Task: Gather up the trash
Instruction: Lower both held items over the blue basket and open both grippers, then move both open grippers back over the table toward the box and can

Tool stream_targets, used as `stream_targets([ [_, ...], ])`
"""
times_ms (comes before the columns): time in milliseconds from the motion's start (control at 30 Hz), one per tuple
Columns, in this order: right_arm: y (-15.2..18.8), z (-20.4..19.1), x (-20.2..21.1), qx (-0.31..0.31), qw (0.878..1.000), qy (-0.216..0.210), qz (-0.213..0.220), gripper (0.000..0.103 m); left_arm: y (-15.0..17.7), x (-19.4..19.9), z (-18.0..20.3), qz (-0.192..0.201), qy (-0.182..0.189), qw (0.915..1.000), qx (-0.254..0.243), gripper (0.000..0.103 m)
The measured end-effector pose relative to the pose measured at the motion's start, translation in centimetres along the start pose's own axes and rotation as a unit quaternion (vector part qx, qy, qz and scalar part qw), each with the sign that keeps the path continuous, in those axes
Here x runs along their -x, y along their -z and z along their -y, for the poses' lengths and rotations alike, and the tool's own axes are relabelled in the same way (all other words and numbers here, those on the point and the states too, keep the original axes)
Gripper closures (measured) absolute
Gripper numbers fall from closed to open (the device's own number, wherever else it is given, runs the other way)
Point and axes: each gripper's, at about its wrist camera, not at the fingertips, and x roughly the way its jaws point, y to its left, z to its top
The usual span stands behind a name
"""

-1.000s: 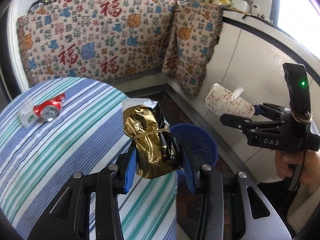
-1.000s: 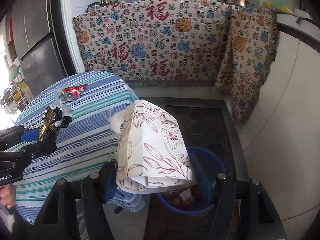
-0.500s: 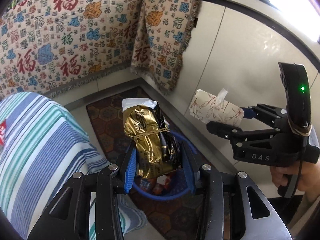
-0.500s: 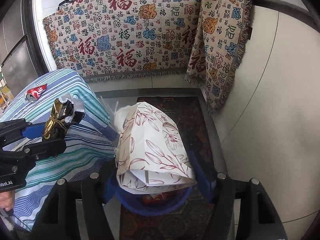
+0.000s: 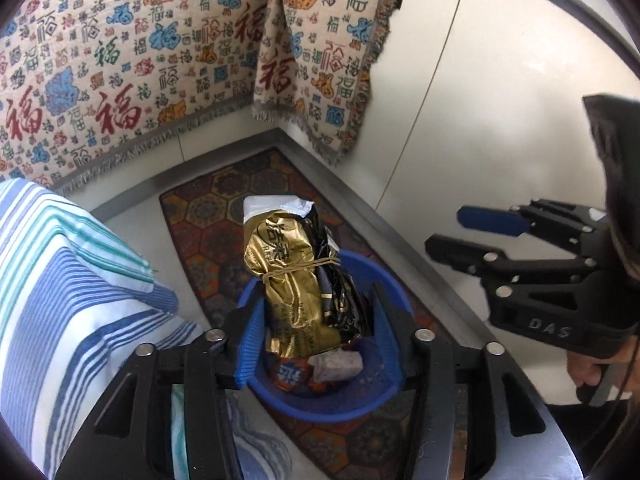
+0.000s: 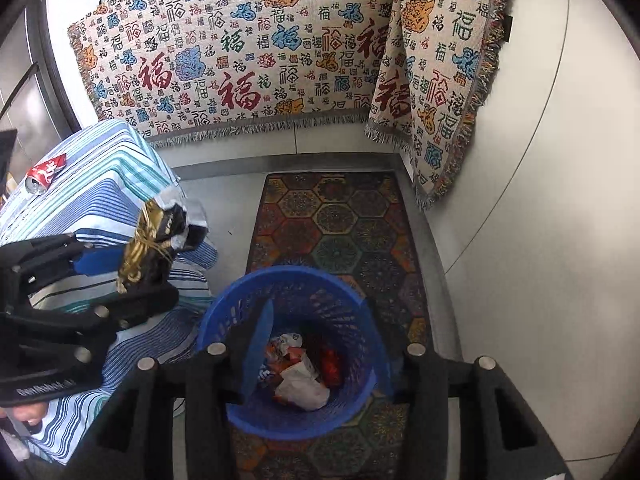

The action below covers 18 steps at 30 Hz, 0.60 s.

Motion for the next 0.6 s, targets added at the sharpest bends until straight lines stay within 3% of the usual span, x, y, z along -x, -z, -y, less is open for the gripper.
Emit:
stream_targets([
  [100, 0.0, 0.6, 0.4, -0.008, 1.0, 0.006, 0.01, 0.054, 0.3, -0.5, 0.2, -0.004, 0.002, 1.0, 0.001, 0.03],
  [333, -0.3, 1.3, 1.3, -0.012, 1.0, 0.009, 0.023, 0.054, 0.9, 0.4, -0.1, -0.005, -0.001, 0.9998, 0.018, 0.03],
  [467, -0.2, -0.2, 2.1, 0.01, 0.999, 0.012, 0.032, 0.051, 1.7, 3.8, -1.0, 0.011, 0.001, 0.9993, 0.035, 0.03],
  [600, -0.2, -3.5, 3.1, 0.042, 0.998, 0.001, 0.048, 0.047, 3.8, 8.8, -2.5, 0.031, -0.021, 0.9984, 0.043, 0.022],
])
